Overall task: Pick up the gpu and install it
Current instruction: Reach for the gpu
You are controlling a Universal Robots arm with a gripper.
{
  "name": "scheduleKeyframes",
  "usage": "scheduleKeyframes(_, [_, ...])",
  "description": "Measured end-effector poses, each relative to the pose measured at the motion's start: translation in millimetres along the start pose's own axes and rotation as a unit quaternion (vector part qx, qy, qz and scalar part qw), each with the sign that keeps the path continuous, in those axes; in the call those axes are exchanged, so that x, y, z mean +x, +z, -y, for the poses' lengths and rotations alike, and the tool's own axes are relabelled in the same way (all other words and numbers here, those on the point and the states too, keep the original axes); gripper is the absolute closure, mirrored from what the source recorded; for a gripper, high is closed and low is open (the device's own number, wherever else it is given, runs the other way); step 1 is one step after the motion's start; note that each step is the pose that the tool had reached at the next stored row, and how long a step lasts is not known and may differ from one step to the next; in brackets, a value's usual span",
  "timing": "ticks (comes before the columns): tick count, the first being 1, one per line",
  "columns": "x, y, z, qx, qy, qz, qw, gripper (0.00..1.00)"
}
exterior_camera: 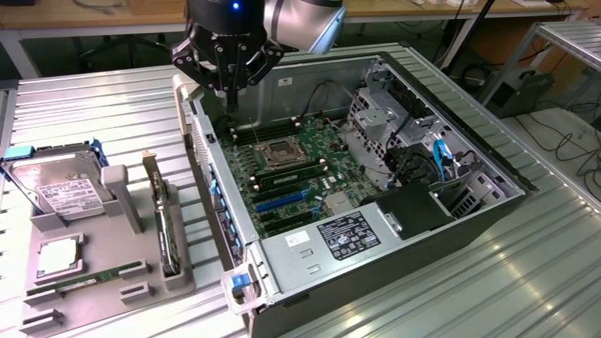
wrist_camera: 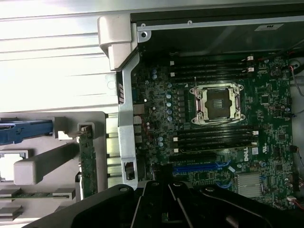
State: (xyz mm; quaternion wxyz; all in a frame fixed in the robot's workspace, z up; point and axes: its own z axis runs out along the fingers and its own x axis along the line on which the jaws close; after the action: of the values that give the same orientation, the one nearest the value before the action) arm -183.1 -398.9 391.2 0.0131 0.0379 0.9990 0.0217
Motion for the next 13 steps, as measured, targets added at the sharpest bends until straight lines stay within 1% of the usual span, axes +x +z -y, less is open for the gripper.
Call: scheduleKeyframes(13, [5.1, 0.0, 0.4, 0.0000, 0.000, 0.0000, 1.0000, 0.89])
